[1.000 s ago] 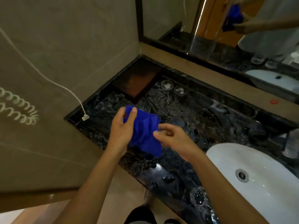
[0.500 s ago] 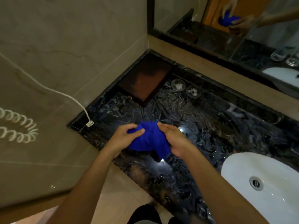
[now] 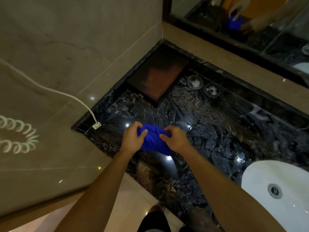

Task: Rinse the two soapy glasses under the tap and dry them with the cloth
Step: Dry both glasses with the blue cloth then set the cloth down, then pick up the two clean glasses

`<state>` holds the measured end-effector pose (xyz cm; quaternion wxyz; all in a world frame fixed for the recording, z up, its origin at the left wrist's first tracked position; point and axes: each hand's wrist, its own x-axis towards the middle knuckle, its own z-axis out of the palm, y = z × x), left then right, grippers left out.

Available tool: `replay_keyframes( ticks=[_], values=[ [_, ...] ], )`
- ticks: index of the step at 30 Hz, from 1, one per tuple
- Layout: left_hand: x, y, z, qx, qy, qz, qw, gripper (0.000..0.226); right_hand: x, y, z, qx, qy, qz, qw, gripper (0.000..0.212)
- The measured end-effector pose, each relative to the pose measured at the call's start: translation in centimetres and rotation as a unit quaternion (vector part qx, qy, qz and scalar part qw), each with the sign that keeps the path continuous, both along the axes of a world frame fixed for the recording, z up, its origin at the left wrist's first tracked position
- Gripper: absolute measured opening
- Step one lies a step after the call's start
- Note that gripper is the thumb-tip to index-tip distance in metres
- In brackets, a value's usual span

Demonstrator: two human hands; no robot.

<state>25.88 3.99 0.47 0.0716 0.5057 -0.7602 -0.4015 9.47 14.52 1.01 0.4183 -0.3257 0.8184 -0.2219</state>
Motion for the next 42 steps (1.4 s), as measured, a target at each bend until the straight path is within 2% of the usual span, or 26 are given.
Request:
replay_keyframes(
  ticks=[4,9,13,18,21,24,30,34,36,38,42],
  values=[
    [-0.2,0.3,-0.7,-0.022,-0.035,0.007,0.999,0.032,-0.1,1.0,-0.2,0.011,0.044,-0.001,0.999,0.044],
    [-0.4,1.9,0.0,-0.084,-0.045,-0.036,0.995,0.056,-1.9,4.9,1.1,-0.015,0.030,-0.023,0.999,0.050],
    [-2.1,6.9,2.4,-0.042,0.032,-0.124,0.991,0.067,-4.2,11.2,3.9,-0.061,0.022,-0.066,0.996,0.057],
    [-3.9,16.3,3.7,0.069,0.103,-0.263,0.957,0.088,-7.0,23.3,7.3,-0.126,0.033,-0.197,0.972,0.075],
    [-4.3,21.8,2.7,0.103,0.095,-0.338,0.931,0.098,-7.0,31.4,8.9,-0.129,0.042,-0.249,0.959,0.070],
    [-4.4,26.5,1.6,0.132,0.079,-0.374,0.914,0.106,-6.1,38.0,9.0,-0.125,0.030,-0.290,0.948,0.076],
    [-4.0,33.0,0.3,0.176,0.067,-0.381,0.905,0.116,-2.1,46.6,5.9,-0.150,-0.031,-0.323,0.934,0.099],
    [-4.4,35.8,0.0,0.163,0.084,-0.343,0.921,0.109,1.0,48.6,3.1,-0.167,-0.049,-0.303,0.937,0.121],
    [-4.6,36.6,-0.2,0.155,0.099,-0.311,0.932,0.103,2.3,48.8,2.0,-0.163,-0.055,-0.303,0.937,0.126],
    [-4.7,37.3,-0.3,0.153,0.107,-0.283,0.941,0.097,3.4,48.8,0.9,-0.160,-0.040,-0.307,0.937,0.119],
    [-5.0,38.0,-0.1,0.147,0.117,-0.244,0.951,0.087,4.0,48.3,-0.5,-0.158,0.010,-0.352,0.923,0.085]
  ],
)
